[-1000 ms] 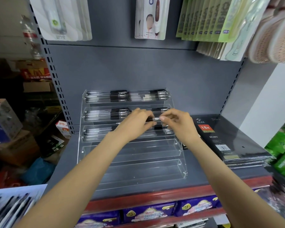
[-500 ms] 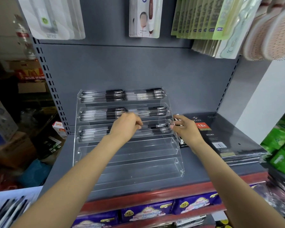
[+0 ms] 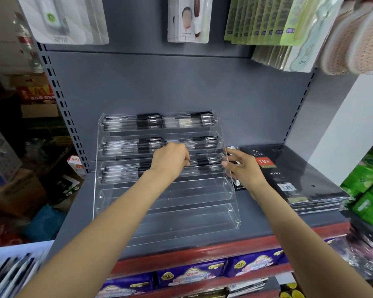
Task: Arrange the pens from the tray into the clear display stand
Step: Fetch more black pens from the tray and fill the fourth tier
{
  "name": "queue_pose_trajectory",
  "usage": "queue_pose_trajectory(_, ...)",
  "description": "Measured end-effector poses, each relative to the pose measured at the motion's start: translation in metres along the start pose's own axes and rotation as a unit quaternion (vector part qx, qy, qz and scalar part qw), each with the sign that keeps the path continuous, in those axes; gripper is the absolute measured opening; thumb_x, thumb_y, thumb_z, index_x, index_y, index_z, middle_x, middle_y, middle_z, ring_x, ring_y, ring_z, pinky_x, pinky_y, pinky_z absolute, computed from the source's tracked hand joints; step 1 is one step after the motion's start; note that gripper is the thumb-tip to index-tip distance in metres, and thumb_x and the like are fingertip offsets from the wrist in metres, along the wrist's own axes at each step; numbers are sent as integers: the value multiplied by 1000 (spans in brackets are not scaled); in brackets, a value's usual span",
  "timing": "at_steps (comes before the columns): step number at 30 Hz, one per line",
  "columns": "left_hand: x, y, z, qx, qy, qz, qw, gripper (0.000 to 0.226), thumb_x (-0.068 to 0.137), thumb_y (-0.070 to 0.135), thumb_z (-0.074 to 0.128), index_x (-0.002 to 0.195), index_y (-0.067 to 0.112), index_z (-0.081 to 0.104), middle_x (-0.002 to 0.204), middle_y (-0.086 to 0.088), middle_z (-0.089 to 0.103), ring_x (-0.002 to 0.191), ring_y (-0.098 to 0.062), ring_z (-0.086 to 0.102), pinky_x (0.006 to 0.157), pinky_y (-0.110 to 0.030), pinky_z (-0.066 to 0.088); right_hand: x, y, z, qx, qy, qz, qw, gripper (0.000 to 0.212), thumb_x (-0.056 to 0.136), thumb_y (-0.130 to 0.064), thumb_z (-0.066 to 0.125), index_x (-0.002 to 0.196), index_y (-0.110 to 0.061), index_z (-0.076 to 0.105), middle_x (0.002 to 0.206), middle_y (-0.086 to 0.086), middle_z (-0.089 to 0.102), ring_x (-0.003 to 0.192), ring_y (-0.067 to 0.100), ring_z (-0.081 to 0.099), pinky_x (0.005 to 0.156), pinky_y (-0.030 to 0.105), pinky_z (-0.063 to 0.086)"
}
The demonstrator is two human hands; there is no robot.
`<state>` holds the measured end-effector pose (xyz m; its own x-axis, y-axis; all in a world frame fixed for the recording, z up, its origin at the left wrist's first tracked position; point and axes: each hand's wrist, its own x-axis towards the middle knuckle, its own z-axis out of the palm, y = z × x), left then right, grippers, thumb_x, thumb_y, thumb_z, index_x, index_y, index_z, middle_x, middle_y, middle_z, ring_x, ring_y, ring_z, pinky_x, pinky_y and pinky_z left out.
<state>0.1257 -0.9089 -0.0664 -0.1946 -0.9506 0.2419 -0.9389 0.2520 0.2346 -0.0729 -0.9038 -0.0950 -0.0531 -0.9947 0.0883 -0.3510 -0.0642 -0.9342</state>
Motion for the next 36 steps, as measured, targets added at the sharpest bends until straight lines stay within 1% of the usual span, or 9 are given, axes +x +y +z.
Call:
queue_pose_trajectory(5, 1, 2, 1, 29, 6, 4, 1000, 18, 90, 11, 59, 103, 16, 71, 105, -6, 68, 95, -25, 64, 71, -30, 46, -1, 0, 2, -11, 8, -3, 1000, 40, 88, -11, 63, 125, -26, 58, 105, 1, 66, 101, 25, 64, 90, 47, 53)
queue_pose_trajectory(10, -2, 2, -1, 6, 3, 10, 1000, 16, 91, 19, 60, 103, 16, 69, 104, -6, 69, 95, -25, 64, 71, -31, 46, -11, -8, 6, -62, 32, -19, 997, 37, 89, -10, 61, 125, -18, 58, 109, 3, 66, 96, 22, 64, 93, 44, 51)
queue_pose_trajectory(13, -10, -2, -6, -57, 25, 22, 998, 19, 91, 24, 58, 109, 19, 66, 104, -2, 69, 96, -20, 64, 79, -34, 53, -27, -15, 19, -158, 93, -104, 977, 38, 90, -8, 58, 128, -12, 54, 114, 4, 60, 104, 17, 57, 98, 25, 42)
queue_pose_trajectory(15, -21, -6, -9, -110, 56, 18, 992, 18, 91, 23, 58, 107, 20, 67, 100, 2, 70, 93, -17, 64, 80, -35, 54, -36, -22, 31, -203, 114, -161, 959, 39, 90, -9, 58, 128, -11, 53, 121, 5, 55, 111, 18, 51, 91, 12, 30)
queue_pose_trajectory(21, -73, -39, -19, -212, 134, -26, 968, 13, 88, 20, 61, 99, 21, 68, 86, 9, 66, 78, -9, 61, 78, -31, 52, -57, -51, 84, -169, 32, -190, 966, 31, 89, -8, 57, 120, -10, 58, 116, 5, 59, 102, 14, 57, 92, 27, 46)
queue_pose_trajectory(26, -143, -102, -28, -215, 164, -87, 959, 10, 89, 20, 59, 95, 21, 67, 84, 8, 68, 77, -9, 62, 72, -26, 50, -99, -71, 151, -151, -52, -181, 970, 24, 90, -8, 56, 113, -11, 62, 109, 5, 63, 94, 13, 60, 91, 26, 48)
queue_pose_trajectory(29, -197, -151, -35, -209, 181, -133, 952, 8, 89, 17, 60, 91, 17, 67, 78, 5, 66, 72, -11, 60, 68, -22, 44, -138, -82, 206, -143, -95, -185, 968, 24, 88, -6, 55, 110, -11, 64, 106, 5, 64, 90, 11, 59, 87, 18, 45)
queue_pose_trajectory(33, -280, -218, -44, -214, 148, -182, 948, 7, 90, 21, 59, 85, 23, 64, 70, 10, 59, 67, -7, 56, 59, -20, 41, -201, -92, 291, -124, -155, -172, 965, 24, 89, -8, 54, 111, -12, 63, 106, 4, 64, 93, 13, 61, 86, 17, 45)
queue_pose_trajectory(36, -343, -274, -42, -220, 105, -211, 946, 8, 90, 20, 60, 84, 24, 64, 72, 3, 63, 75, -19, 63, 63, -26, 42, -250, -87, 357, -133, -187, -145, 962, 25, 89, -6, 52, 112, -9, 62, 107, 7, 63, 95, 18, 62, 85, 18, 45)
